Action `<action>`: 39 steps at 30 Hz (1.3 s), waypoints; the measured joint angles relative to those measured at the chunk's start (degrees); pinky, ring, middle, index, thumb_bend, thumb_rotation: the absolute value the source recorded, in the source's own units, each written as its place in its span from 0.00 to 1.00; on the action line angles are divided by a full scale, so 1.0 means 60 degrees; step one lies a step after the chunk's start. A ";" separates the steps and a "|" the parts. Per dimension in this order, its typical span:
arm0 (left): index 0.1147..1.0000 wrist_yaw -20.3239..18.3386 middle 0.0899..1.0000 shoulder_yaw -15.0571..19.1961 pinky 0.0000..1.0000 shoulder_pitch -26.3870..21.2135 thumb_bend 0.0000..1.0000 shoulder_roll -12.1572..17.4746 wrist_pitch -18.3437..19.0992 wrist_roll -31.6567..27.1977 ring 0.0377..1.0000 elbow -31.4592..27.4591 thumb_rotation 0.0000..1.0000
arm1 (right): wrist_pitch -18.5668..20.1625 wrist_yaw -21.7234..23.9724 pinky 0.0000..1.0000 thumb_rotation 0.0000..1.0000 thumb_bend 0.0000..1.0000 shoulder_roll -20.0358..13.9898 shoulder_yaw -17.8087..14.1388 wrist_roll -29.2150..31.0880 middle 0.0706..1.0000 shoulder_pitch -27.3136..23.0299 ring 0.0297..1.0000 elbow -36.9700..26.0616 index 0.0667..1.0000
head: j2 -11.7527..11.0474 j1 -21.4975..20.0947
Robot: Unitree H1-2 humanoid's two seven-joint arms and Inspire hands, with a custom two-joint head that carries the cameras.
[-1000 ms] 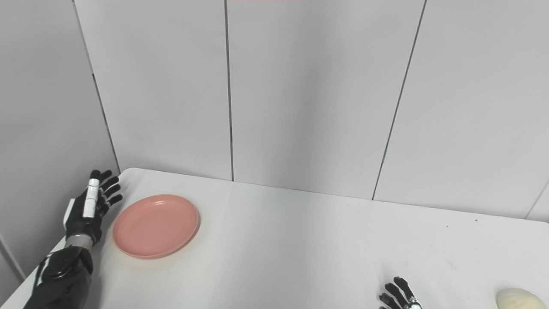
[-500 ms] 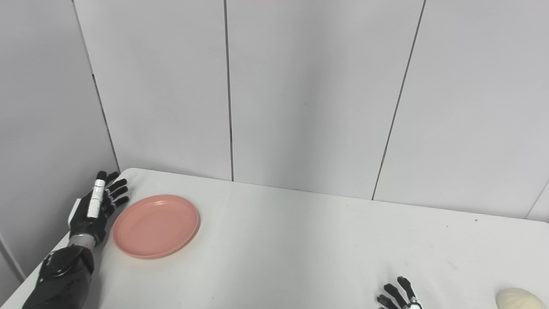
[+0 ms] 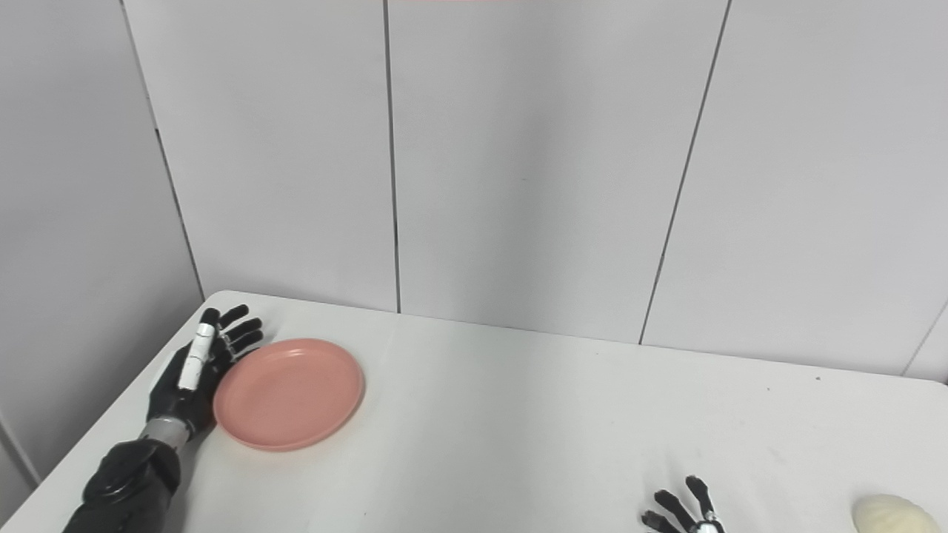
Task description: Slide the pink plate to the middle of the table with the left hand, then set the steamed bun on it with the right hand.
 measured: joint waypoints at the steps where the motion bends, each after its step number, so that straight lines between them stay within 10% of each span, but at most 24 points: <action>1: 0.79 -0.0012 0.74 -0.0016 0.75 0.0004 0.93 -0.0006 0.0112 -0.0018 0.82 -0.0074 0.76 | -0.0001 -0.0001 0.74 0.98 0.63 0.0006 0.0009 -0.0001 0.82 0.0002 0.76 0.0000 0.95 | 0.0000 -0.0015; 24: 0.81 0.0044 0.79 -0.0884 0.73 -0.0059 0.88 -0.1434 0.0855 0.0060 0.84 -0.1013 0.77 | -0.0001 -0.0042 0.71 0.97 0.63 0.0069 0.0050 -0.0225 0.81 0.0008 0.73 -0.0014 0.94 | 0.0351 -0.0454; 32: 0.80 0.0984 0.79 -0.1087 0.80 0.0217 0.83 -0.2445 0.3025 0.0190 0.83 -0.2897 0.82 | 0.0004 -0.0039 0.71 0.97 0.64 0.0142 0.0119 -0.0222 0.80 0.0009 0.72 -0.0046 0.93 | 0.0542 -0.0776; 39: 0.83 0.1279 0.83 -0.1455 0.85 0.0329 0.78 -0.2833 0.3532 0.0423 0.86 -0.3366 0.86 | 0.0330 -0.0111 0.70 0.95 0.69 0.0277 0.0266 -0.0330 0.78 0.0019 0.72 -0.0250 0.92 | 0.0732 -0.1142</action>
